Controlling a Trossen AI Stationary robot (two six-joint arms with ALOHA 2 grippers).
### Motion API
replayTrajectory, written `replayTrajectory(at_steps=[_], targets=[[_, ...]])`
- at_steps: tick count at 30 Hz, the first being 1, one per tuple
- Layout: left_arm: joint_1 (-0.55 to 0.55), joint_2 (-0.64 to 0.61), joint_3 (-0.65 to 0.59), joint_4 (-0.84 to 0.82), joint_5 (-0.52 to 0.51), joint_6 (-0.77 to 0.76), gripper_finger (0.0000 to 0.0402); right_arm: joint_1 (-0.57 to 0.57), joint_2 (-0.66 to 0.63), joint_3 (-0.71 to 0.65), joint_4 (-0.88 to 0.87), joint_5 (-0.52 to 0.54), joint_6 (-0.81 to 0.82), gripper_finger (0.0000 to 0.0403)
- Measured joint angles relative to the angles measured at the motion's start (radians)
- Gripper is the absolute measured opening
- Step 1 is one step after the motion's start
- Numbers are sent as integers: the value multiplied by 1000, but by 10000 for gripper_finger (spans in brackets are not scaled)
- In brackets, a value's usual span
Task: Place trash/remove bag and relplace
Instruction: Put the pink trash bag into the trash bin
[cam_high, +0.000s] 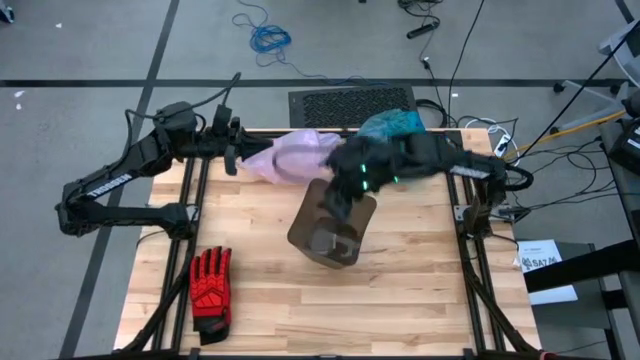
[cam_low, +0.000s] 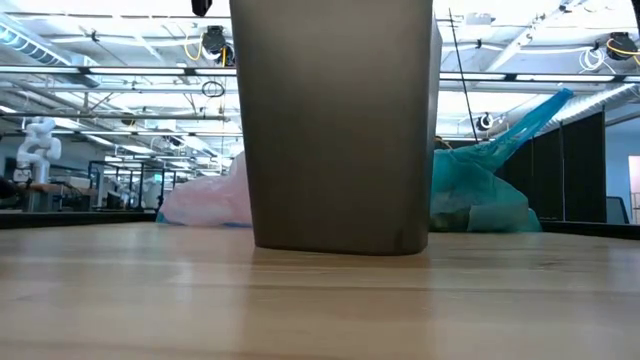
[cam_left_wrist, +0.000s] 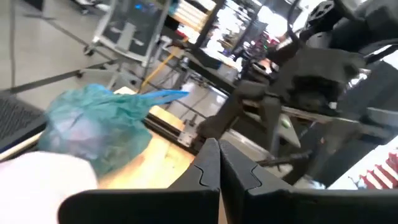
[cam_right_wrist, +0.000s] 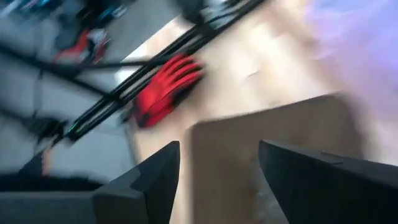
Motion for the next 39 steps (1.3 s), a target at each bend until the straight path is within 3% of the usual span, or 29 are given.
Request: replayTrajectory(at_steps=[10, 14, 21, 27, 33, 35, 39], targets=[[107, 0, 0, -97, 14, -11, 2, -292, 93, -2, -11, 4, -22, 212], [151, 0, 0, -141, 14, -64, 1, -367, 149, -2, -18, -85, -62, 212], [243, -40, -1, -182, 42, -73, 1, -419, 191, -3, 4, -127, -57, 212], [257, -45, -1, -210, 77, -66, 1, -460, 199, -3, 49, -125, -33, 215], [257, -44, -1, -199, -29, -83, 0, -492, 240, -13, 56, -132, -29, 235], [257, -39, -1, -194, -71, -88, 0, -499, 281, -13, 60, -195, -37, 241], [257, -32, -1, -194, -89, -90, 0, -498, 381, -16, 140, -423, -77, 244]])
